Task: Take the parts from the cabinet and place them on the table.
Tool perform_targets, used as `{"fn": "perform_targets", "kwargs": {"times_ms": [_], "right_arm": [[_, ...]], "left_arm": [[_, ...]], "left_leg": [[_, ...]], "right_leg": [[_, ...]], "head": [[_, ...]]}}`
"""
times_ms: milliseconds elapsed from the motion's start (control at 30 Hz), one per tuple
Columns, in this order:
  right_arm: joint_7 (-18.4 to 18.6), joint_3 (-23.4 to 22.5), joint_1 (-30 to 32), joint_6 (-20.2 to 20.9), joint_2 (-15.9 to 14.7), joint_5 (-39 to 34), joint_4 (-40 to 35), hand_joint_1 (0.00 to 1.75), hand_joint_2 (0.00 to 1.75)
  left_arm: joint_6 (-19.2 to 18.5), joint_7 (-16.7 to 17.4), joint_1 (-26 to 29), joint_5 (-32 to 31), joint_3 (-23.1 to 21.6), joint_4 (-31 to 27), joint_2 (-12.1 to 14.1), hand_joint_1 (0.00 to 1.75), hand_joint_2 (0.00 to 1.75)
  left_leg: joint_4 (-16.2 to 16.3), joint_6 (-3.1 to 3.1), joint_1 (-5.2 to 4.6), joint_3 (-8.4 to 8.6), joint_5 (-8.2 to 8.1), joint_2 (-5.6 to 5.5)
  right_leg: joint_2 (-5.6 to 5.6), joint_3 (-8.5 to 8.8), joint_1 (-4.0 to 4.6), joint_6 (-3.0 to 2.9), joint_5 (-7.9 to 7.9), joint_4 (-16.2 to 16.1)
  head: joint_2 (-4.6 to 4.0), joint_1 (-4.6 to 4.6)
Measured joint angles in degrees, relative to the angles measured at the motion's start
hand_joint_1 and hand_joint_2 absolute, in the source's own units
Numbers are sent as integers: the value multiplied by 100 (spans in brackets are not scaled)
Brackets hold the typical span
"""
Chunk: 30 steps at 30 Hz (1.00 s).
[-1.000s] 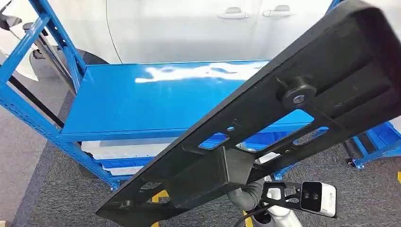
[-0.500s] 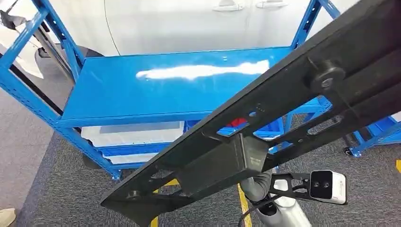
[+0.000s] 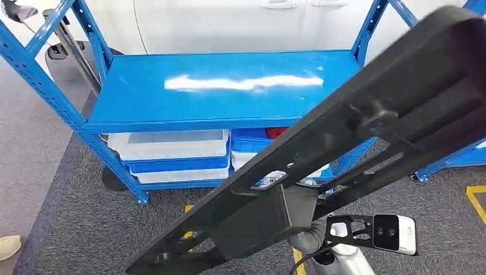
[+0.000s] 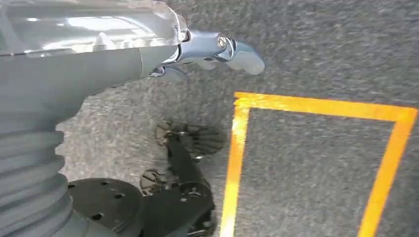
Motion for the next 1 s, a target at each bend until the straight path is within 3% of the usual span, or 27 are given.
{"fn": "perform_targets", "kwargs": {"times_ms": [33,67,100,200,233,267,300,367,400,433,467,533,567,600,700,733,767,800,867,900,933,967,1000], "right_arm": [[0,-24,3,35,28,33,0,175,175],[0,-46,2,48,66,68,0,175,175],[2,-52,8,46,109,96,-2,175,175],[0,-79,22,13,195,107,-2,175,175],[0,-79,21,6,221,109,0,175,175],[0,-79,12,-11,249,109,0,175,175],[0,-79,4,-48,280,98,0,175,175],[0,-74,-14,-116,286,89,2,175,175],[0,-74,-20,-129,286,76,7,175,175],[0,-74,-23,-136,286,74,7,175,175],[0,-74,-24,-144,286,72,7,175,175],[0,-74,-34,-179,286,61,7,175,175],[0,-74,-43,-193,286,50,4,175,175],[0,-72,-52,-197,286,35,-4,175,175],[0,-50,-99,-256,284,-42,-13,175,175],[0,-41,-107,-306,280,-70,-22,175,175],[0,-39,-111,-332,271,-101,-28,175,175],[0,-35,-126,-354,267,-112,-46,175,175],[0,-35,-130,-380,256,-116,-83,175,175],[0,-35,-119,-361,253,-114,-103,175,175],[0,-35,-101,-339,251,-109,-127,175,175],[0,-35,-82,-286,249,-96,-153,175,175],[0,-35,-73,-247,249,-92,-175,175,175]], "left_arm": [[0,-7,2,-2,4,0,-2,0,175],[-11,-11,1,-11,7,0,-2,0,175],[-20,-11,-8,-11,9,0,-2,0,175],[-35,-20,-2,-28,26,0,-2,0,175],[-35,-20,9,-48,35,0,0,0,175],[-35,-24,13,-55,39,0,2,0,175],[-35,-28,16,-57,39,0,2,0,175],[-37,-37,15,-63,39,0,2,0,175],[-42,-44,12,-63,39,0,2,0,175],[-39,-44,14,-63,39,0,2,0,175],[-39,-46,14,-63,39,0,7,0,175],[-39,-50,9,-66,39,0,15,0,175],[-39,-57,1,-70,39,0,22,0,175],[-39,-66,-13,-83,37,0,35,0,175],[-44,-90,-5,-116,37,0,42,0,175],[-44,-90,7,-120,37,0,42,0,175],[-44,-90,-1,-133,37,0,39,0,175],[-44,-92,-7,-149,37,0,39,0,175],[-44,-92,-5,-170,37,0,42,0,175],[-44,-92,-5,-175,37,0,44,0,175],[-44,-92,-4,-175,37,0,46,0,175],[-44,-92,-4,-177,37,0,46,0,175],[-44,-94,-3,-177,37,0,46,0,175]], "left_leg": [[35,-19,2,-57,21,-1],[75,-51,2,-107,44,-2],[107,-80,-20,-147,65,0],[60,-195,2,-180,221,-3],[73,-229,-11,-217,196,-7],[195,-255,5,-267,-22,-17],[488,-270,12,-357,-338,-18],[1371,-313,16,-589,-932,-16],[1757,-325,16,-660,-1060,-16],[1903,-326,16,-624,-999,-16],[1781,-315,14,-465,-808,-16],[974,-269,12,134,-415,-18],[460,-226,8,488,-415,-24],[16,-190,-36,756,-603,-28],[-40,-121,-70,669,-545,-32],[-105,-70,-24,620,-458,-24],[-113,-40,-1,601,-384,22],[-113,18,1,524,-318,22],[-98,30,-5,347,-187,24],[-86,23,-5,246,-119,25],[-65,15,-5,146,-51,26],[-36,-1,-3,30,11,26],[-1,-16,-2,-67,59,26]], "right_leg": [[1,360,-4,-14,111,-499],[7,723,-2,-49,-26,-1053],[20,898,42,-83,-140,-1368],[21,805,77,-186,-56,-1355],[4,787,9,-261,17,-1413],[-25,735,27,-301,69,-1411],[-30,674,27,-349,113,-1409],[-38,534,53,-369,224,-1399],[-44,452,65,-372,282,-1386],[-45,368,72,-372,333,-1371],[-45,287,77,-365,382,-1350],[-39,141,82,-345,469,-1300],[-36,96,80,-327,505,-1270],[-34,48,109,-287,547,-1249],[-52,33,70,-189,710,-1304],[-34,22,106,-147,754,-1314],[1,-41,76,-118,576,-1238],[14,-104,72,-89,238,-1025],[13,-288,43,-50,-472,-202],[13,-359,42,-31,-652,222],[13,-355,33,-16,-604,484],[13,-243,16,-8,-373,504],[12,-42,4,-8,-118,312]], "head": [[0,0],[0,0],[0,-2],[0,-2],[0,0],[0,0],[0,-2],[0,0],[0,0],[0,-2],[0,-2],[0,-2],[0,-2],[0,0],[0,0],[0,0],[0,0],[0,0],[0,0],[0,0],[0,0],[0,0],[0,0]]}}
